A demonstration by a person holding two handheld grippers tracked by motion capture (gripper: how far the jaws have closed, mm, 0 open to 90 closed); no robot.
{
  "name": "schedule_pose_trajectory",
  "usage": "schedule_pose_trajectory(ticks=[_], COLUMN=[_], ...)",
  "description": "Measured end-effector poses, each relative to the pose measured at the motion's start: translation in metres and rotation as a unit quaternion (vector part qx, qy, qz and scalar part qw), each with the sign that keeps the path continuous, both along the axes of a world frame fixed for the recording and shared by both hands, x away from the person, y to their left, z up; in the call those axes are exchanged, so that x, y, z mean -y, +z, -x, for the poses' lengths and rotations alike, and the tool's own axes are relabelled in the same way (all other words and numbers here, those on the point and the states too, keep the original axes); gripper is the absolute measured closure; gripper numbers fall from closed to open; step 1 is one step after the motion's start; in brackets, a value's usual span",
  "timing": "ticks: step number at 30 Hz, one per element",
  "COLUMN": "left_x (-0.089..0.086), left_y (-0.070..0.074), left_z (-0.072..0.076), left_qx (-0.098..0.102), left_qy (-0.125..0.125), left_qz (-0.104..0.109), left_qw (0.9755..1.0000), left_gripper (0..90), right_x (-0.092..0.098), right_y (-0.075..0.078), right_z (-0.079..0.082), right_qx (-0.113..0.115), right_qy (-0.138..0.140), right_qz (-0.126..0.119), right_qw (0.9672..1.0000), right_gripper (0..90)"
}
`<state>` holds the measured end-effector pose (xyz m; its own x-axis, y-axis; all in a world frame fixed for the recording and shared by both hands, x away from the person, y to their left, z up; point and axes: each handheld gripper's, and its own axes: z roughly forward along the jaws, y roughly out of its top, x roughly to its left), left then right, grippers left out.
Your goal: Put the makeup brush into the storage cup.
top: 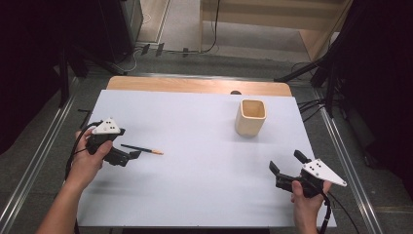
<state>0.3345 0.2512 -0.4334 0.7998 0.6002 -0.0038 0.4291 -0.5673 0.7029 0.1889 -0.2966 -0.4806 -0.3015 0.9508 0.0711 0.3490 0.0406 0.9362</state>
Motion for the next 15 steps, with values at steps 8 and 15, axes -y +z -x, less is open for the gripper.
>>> schedule_pose_trajectory(ticks=[8, 15], left_x=[0.016, 0.026], left_y=[-0.005, -0.011], left_z=[-0.011, -0.019], left_qx=[-0.017, -0.037], left_qy=[-0.03, -0.049], left_qz=[-0.09, -0.142], left_qw=[0.9953, 0.9879], left_gripper=[0.0, 0.0], right_x=[-0.002, -0.005], right_y=[-0.002, -0.004], right_z=[-0.002, -0.004], right_qx=[-0.005, -0.008], right_qy=[0.005, 0.011], right_qz=[0.002, 0.006], right_qw=[1.0, 0.9999], right_gripper=[4.9, 5.1])
